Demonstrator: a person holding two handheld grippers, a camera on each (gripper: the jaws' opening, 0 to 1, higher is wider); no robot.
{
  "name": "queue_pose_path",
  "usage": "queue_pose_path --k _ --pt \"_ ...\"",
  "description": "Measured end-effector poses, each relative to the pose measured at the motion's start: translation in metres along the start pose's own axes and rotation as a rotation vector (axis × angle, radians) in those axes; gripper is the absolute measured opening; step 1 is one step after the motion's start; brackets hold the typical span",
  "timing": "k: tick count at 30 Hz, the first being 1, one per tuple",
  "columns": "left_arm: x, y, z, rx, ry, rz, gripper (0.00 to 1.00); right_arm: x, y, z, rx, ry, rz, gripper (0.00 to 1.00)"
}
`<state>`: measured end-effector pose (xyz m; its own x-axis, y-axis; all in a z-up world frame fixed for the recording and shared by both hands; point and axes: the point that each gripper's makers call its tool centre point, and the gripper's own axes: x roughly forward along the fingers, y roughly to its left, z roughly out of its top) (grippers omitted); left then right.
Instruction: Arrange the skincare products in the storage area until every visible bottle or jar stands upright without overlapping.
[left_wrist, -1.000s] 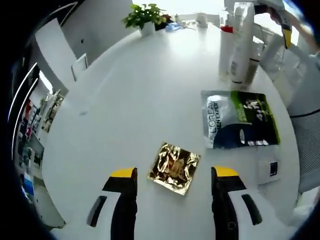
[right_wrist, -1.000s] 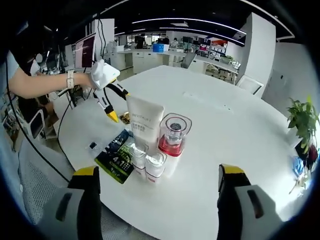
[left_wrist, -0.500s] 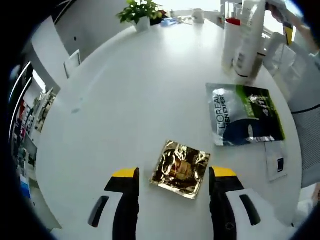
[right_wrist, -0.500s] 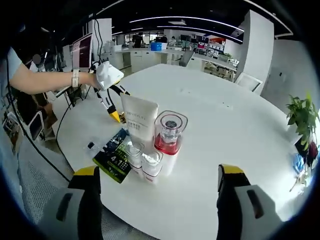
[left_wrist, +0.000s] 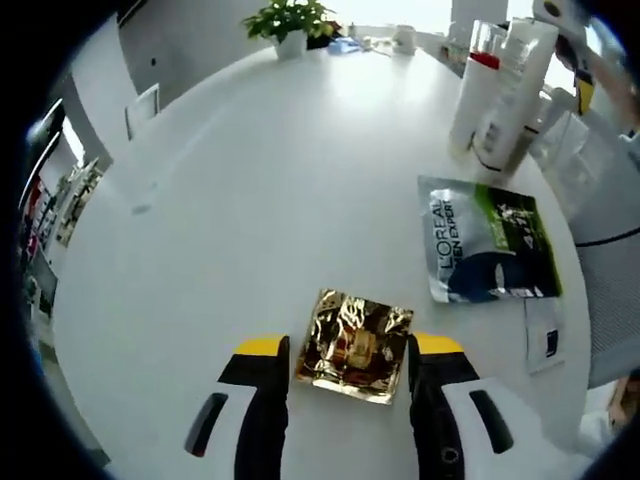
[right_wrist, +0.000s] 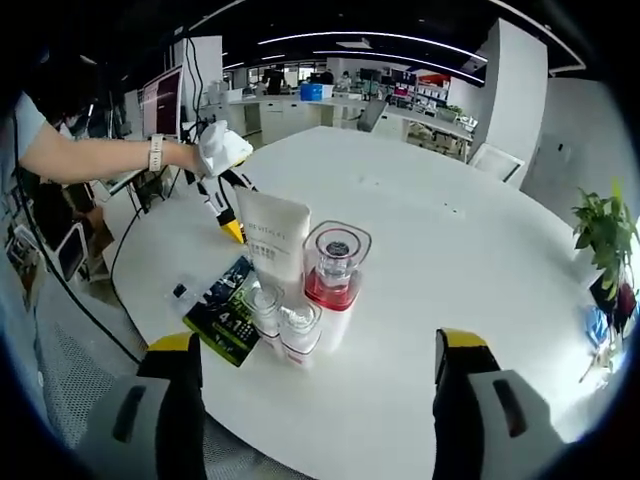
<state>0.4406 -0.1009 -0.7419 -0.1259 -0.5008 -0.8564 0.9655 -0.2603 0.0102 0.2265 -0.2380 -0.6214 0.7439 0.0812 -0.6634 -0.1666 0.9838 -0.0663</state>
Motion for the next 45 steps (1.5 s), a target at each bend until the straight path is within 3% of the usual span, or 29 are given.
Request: queue_pose_path --k 19,21,22,27,31,35,38,42,45 --pt "-0.003 -0.011 -0.001 -0.034 0.007 0.002 0.38 -0.002 0.000 0.000 -0.001 0.001 -0.008 0.97" --pt "-0.004 -0.014 -0.002 -0.052 0.010 -0.002 0.33 -0.002 0.001 0.000 -0.004 0.000 -0.006 0.97" --pt "-0.005 -0.015 -0.003 -0.081 0.012 0.000 0.26 -0.002 0.002 0.000 -0.005 -0.001 -0.005 0.97" --pt "-0.005 -0.015 -0.006 -0.103 -0.002 0.008 0.26 -0.003 0.004 0.000 -0.006 -0.002 0.000 0.97" --pt "-0.005 -0.026 -0.007 -0.065 0.005 -0.034 0.35 -0.003 0.006 0.001 -0.011 -0.006 0.005 0.97" --pt "-0.006 -0.027 -0.008 -0.078 0.015 -0.038 0.33 -0.003 0.007 0.004 -0.017 -0.013 0.008 0.97" --pt "-0.003 -0.032 -0.008 -0.022 0.008 -0.081 0.40 -0.003 0.007 0.004 -0.019 -0.013 0.011 0.97" --pt "-0.002 -0.036 -0.006 0.035 0.021 -0.065 0.48 -0.004 0.008 0.002 -0.017 -0.007 0.012 0.96" --pt "-0.001 -0.032 -0.007 0.045 0.027 -0.056 0.45 -0.004 0.008 0.000 -0.017 -0.002 0.012 0.96"
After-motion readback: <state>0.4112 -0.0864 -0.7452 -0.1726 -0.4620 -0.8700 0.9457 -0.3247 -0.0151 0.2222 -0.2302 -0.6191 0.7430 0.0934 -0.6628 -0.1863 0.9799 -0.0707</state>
